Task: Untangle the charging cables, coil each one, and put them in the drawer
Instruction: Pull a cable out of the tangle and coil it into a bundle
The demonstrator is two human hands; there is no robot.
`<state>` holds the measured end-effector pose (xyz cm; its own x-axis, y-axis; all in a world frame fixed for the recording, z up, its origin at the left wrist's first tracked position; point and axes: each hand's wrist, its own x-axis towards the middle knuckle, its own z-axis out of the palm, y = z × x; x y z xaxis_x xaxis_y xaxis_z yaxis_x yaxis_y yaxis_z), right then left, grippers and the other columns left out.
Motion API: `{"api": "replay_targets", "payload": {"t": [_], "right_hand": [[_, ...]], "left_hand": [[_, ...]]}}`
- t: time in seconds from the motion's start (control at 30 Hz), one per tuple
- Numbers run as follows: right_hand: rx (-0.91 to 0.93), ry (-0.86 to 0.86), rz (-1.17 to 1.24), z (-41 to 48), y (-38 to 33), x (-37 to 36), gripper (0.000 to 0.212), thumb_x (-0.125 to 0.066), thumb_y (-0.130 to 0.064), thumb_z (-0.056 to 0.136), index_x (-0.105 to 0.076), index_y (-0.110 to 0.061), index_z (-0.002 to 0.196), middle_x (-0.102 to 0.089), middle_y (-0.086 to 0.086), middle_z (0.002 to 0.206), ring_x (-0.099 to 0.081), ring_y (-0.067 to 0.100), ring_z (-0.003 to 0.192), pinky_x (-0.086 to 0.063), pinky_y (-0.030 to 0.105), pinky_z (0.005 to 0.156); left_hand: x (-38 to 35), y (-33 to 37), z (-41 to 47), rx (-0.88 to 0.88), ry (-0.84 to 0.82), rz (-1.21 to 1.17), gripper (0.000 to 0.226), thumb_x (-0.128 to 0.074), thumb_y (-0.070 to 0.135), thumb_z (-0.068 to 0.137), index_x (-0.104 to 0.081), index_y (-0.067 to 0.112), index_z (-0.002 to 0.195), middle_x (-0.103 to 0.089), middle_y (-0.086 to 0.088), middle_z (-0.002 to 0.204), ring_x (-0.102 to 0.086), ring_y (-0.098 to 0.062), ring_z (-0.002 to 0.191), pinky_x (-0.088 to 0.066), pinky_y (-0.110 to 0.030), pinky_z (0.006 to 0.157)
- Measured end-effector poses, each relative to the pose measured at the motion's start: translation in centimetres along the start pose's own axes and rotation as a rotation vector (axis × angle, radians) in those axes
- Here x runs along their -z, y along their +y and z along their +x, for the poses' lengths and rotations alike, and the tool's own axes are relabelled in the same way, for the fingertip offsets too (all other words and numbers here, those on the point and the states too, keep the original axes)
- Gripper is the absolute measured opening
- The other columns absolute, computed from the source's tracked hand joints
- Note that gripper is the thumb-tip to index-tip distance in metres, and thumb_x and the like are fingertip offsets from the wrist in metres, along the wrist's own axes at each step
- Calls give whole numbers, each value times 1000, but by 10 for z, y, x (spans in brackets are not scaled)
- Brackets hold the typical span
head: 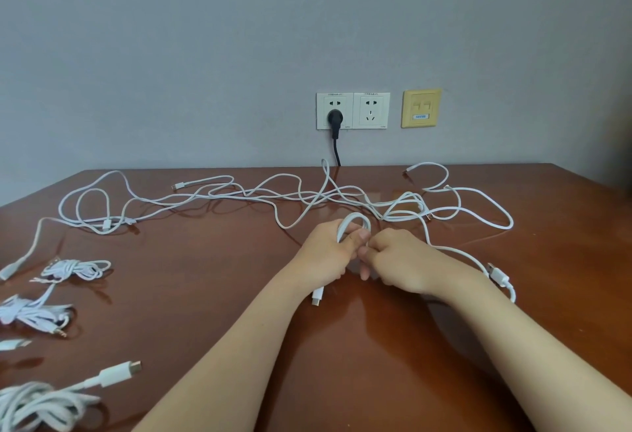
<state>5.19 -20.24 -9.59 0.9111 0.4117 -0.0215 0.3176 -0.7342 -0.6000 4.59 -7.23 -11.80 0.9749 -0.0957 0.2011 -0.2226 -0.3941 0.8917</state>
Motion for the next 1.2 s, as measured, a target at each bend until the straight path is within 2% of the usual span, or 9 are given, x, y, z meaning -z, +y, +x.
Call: {"api": "replay_targets", "payload": {"t": [0.1,0.2,0.3,0.4,0.5,0.57,0.67,1.03,1.2], "right_hand": [[-21,19,5,1,1,0,45,-44,-25,95,-62,-20,54,-57,-3,63,-53,14,63,-44,28,69],[-77,35,19,1,3,2,59,-44,-47,94,-62,-17,46,-50,-5,41,-50,12,52,-41,27,63],[-46,83,43,3,4,3,56,-48,-56,89,-61,-17,51,-53,-6,48,-53,13,57,-44,31,68],[49,147,34,4,1,5,35,-56,-47,87,-56,-20,65,-52,-9,58,-50,9,59,-38,25,58],[124,157,138,2,2,16,14,-62,-28,86,-63,-25,72,-60,-11,73,-54,5,74,-40,20,67],[147,144,248,0,6,25,12,-64,-19,85,-69,-22,74,-65,-8,74,-57,8,76,-45,27,77],[210,169,296,-4,9,30,16,-63,-10,85,-71,-20,75,-67,-1,75,-57,12,73,-48,33,79],[367,41,482,-8,-2,29,14,-67,-2,81,-62,-16,80,-64,-8,66,-57,3,63,-43,13,61],[394,239,187,-1,-1,14,10,-66,-19,83,-59,-23,79,-56,-7,77,-48,1,65,-40,19,65]], "left_hand": [[1,-1,2,35,36,-24,17,-48,26,97,-57,18,85,-53,1,61,-41,-2,32,-36,-14,40],[3,1,3,97,114,-109,18,-49,29,96,-57,20,82,-47,3,55,-40,-4,34,-39,-13,41],[5,4,3,143,157,-185,30,-50,28,95,-51,16,68,-43,1,50,-37,-9,35,-38,-16,41],[7,4,5,209,220,-293,30,-52,28,94,-49,15,66,-44,4,49,-35,-8,33,-37,-20,40],[13,3,7,277,285,-457,21,-55,26,93,-52,18,74,-45,8,49,-31,-6,33,-31,-20,38],[16,3,7,301,288,-511,21,-55,25,93,-51,17,74,-42,11,42,-29,-6,33,-29,-18,36],[17,4,6,313,228,-445,22,-55,24,92,-48,17,73,-36,11,41,-27,-7,36,-26,-18,37],[11,7,2,266,-103,-134,27,-52,24,93,-48,16,68,-39,12,42,-28,-5,38,-27,-18,41],[9,11,-4,219,-305,-73,32,-46,11,89,-41,18,58,-31,12,40,-24,-7,43,-22,-17,43]]}}
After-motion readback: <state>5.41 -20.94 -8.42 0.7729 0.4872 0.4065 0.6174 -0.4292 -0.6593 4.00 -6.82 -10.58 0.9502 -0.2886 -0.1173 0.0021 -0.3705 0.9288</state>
